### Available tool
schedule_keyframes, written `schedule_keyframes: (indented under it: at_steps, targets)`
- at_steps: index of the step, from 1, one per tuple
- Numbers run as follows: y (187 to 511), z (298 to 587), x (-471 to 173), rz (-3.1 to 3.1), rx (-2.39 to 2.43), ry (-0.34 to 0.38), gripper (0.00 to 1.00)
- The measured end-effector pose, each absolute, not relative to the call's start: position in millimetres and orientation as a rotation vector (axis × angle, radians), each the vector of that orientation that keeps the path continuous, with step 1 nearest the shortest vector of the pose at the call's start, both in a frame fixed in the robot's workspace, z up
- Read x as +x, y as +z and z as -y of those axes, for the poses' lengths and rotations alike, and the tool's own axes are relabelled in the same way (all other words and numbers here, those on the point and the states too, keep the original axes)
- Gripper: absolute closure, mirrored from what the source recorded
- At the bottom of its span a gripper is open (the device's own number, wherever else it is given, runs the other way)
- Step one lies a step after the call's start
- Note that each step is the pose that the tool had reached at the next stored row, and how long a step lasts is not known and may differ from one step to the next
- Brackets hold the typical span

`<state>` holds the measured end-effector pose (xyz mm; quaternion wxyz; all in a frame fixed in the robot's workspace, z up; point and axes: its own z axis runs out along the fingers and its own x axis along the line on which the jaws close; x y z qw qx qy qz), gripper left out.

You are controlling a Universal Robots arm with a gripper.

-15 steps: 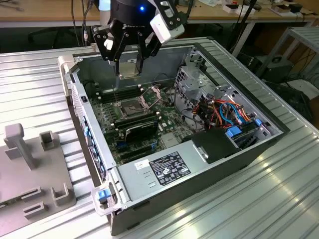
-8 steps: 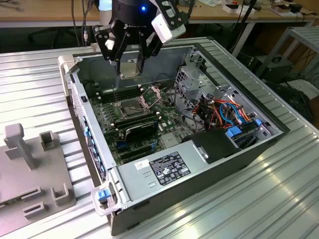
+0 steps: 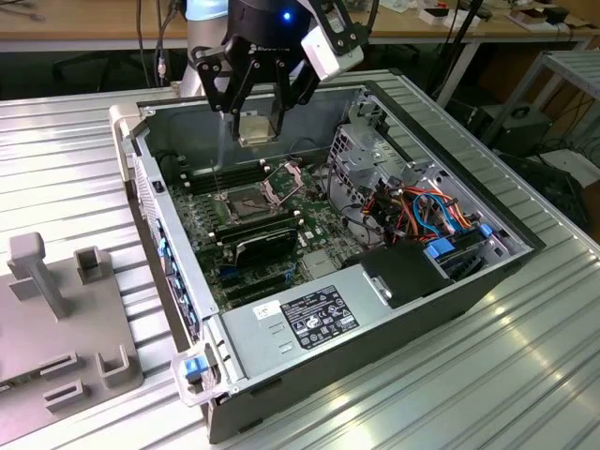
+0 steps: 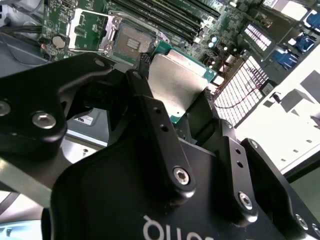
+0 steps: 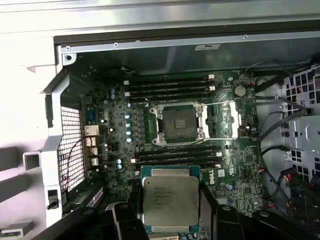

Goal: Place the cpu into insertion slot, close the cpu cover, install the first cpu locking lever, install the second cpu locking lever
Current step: 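Place the cpu into insertion slot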

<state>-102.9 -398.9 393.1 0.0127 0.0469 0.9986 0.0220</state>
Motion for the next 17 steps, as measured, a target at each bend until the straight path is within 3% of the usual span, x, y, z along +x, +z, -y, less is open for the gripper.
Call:
schedule_keyframes:
  at_steps: [17]
  targets:
    - [392.8,398.9,-102.4,-3.1,0.29,0.067,0.45]
